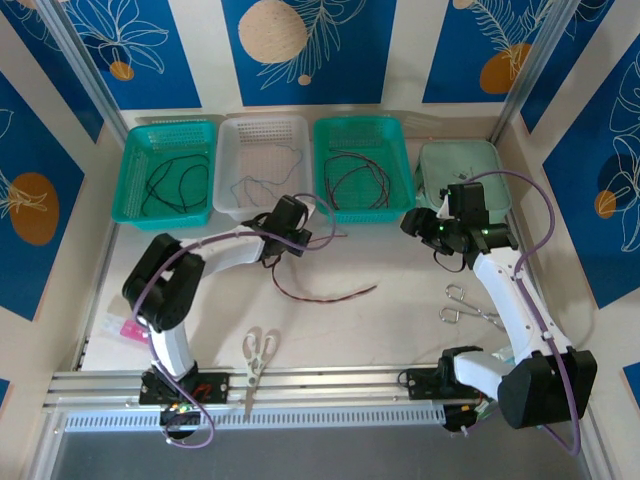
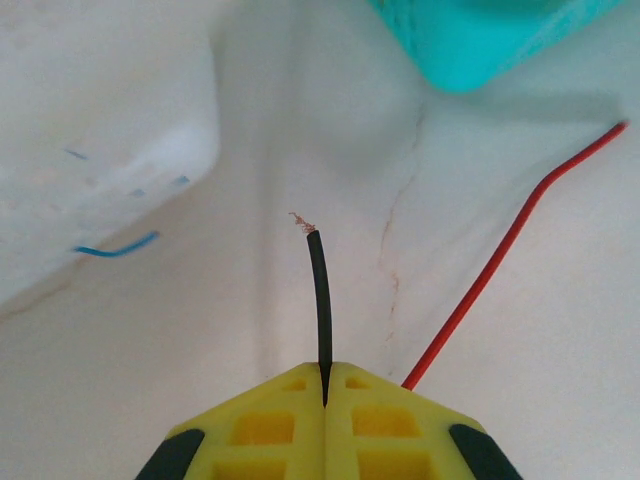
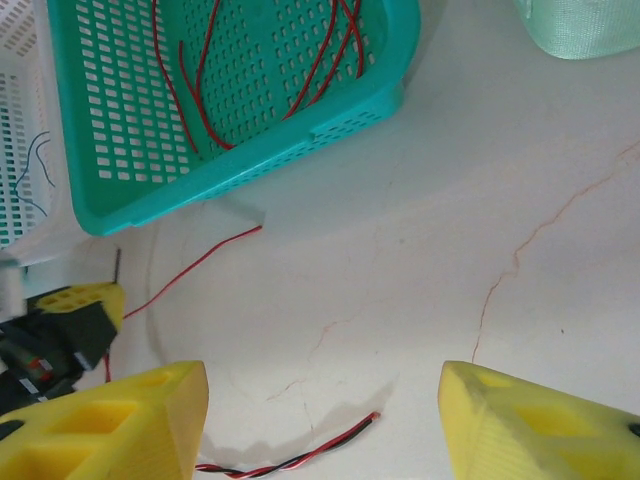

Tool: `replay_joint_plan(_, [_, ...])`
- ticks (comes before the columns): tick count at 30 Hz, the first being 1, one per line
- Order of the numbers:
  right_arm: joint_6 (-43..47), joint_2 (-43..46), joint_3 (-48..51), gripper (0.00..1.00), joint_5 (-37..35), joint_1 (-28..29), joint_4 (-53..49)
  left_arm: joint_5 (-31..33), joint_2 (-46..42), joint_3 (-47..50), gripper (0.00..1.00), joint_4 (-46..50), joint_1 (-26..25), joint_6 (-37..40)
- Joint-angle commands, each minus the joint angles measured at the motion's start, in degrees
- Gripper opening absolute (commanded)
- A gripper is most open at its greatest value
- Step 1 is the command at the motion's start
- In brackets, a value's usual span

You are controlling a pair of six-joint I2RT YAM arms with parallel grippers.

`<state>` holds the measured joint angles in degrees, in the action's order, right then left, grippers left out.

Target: Untangle the cables

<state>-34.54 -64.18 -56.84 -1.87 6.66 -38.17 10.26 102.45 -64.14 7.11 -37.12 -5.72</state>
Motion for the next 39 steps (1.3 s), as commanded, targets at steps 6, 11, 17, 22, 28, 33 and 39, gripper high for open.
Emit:
replay_joint_plan(6, [1.87, 3.35, 0.55, 0.62, 5.70, 3.09, 5.96, -6.42, -10.11, -0.54, 0.00, 6.20, 0.29, -4.85])
replay_joint_plan(11, [1.88, 9.05, 11.40, 0.62, 17.54, 8.03, 32.08, -13.47, -14.02, -6.26, 0.00, 13.18, 0.33, -10.38])
replay_joint_plan(17, [7.52, 7.86, 20.43, 0.62, 16.26, 18.11, 61.30, -16.48, -15.20, -16.09, 0.00, 21.16, 0.56, -14.29])
replay_joint_plan(22, [8.16, 1.70, 15.69, 0.62, 24.12, 19.86, 65.76, -19.99, -16.08, -20.88, 0.00, 21.69, 0.92, -16.89])
replay_joint_plan(28, [-0.91, -4.66, 9.24, 0.57, 29.72, 16.61, 67.95, -26.59, -16.66, -24.31, 0.00, 19.63, 1.09, -18.98])
replay_joint_plan(33, [-12.34, -9.42, 1.83, 0.53, 30.93, 14.70, 64.40, -29.01, -18.48, -23.37, 0.00, 15.95, 1.09, -18.24])
replay_joint_plan(39, [-20.33, -15.18, -7.13, 0.53, 31.12, 14.79, 53.65, -27.84, -20.65, -20.85, 0.00, 12.61, 1.09, -17.24])
